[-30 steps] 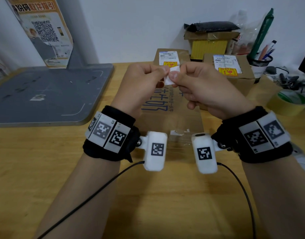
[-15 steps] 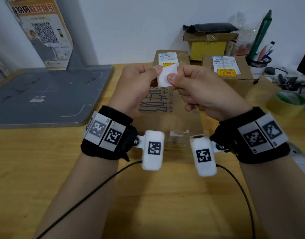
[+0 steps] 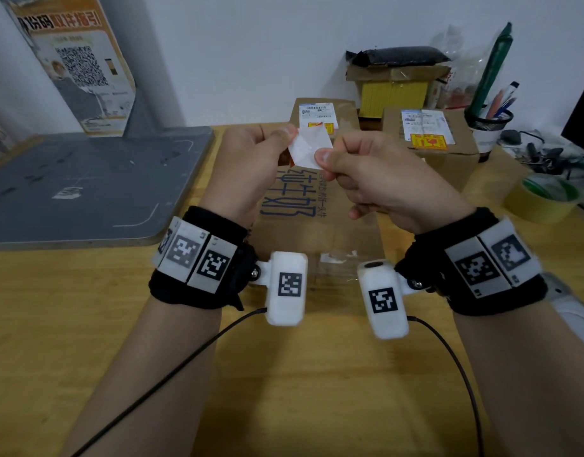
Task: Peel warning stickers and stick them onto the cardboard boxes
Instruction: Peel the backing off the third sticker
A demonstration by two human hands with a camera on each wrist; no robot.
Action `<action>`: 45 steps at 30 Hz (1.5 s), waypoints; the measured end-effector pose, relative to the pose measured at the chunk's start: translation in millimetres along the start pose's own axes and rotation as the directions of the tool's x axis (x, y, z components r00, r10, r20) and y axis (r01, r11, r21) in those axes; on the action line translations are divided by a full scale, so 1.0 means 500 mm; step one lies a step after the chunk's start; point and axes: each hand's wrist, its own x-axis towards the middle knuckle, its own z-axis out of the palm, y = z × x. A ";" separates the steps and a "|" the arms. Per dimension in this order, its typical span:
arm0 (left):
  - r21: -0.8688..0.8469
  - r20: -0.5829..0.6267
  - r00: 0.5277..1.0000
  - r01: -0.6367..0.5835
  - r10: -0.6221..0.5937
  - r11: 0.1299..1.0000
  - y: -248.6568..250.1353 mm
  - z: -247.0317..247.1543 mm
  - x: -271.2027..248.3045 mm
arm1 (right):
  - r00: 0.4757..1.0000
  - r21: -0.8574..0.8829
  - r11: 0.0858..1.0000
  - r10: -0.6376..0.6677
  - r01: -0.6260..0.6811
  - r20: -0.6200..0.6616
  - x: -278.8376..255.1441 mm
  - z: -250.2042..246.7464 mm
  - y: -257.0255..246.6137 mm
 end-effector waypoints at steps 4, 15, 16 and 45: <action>0.011 0.023 0.993 -0.118 0.118 0.993 0.005 -0.002 0.000 | 0.995 -0.001 1.000 -0.027 0.027 -0.095 0.000 -0.004 -0.005; 0.063 0.232 0.972 0.017 -0.031 0.998 0.017 -0.010 -0.006 | 0.987 0.042 0.999 0.000 0.007 -0.160 -0.002 -0.014 -0.007; 0.071 0.252 0.967 0.017 -0.034 0.997 0.017 -0.007 -0.007 | 0.986 0.030 0.999 -0.012 0.017 -0.167 -0.003 -0.014 -0.007; 0.066 0.185 0.982 -0.057 0.044 0.996 0.000 0.009 -0.007 | 0.988 -0.112 0.987 -0.129 0.119 -0.086 -0.005 -0.018 -0.006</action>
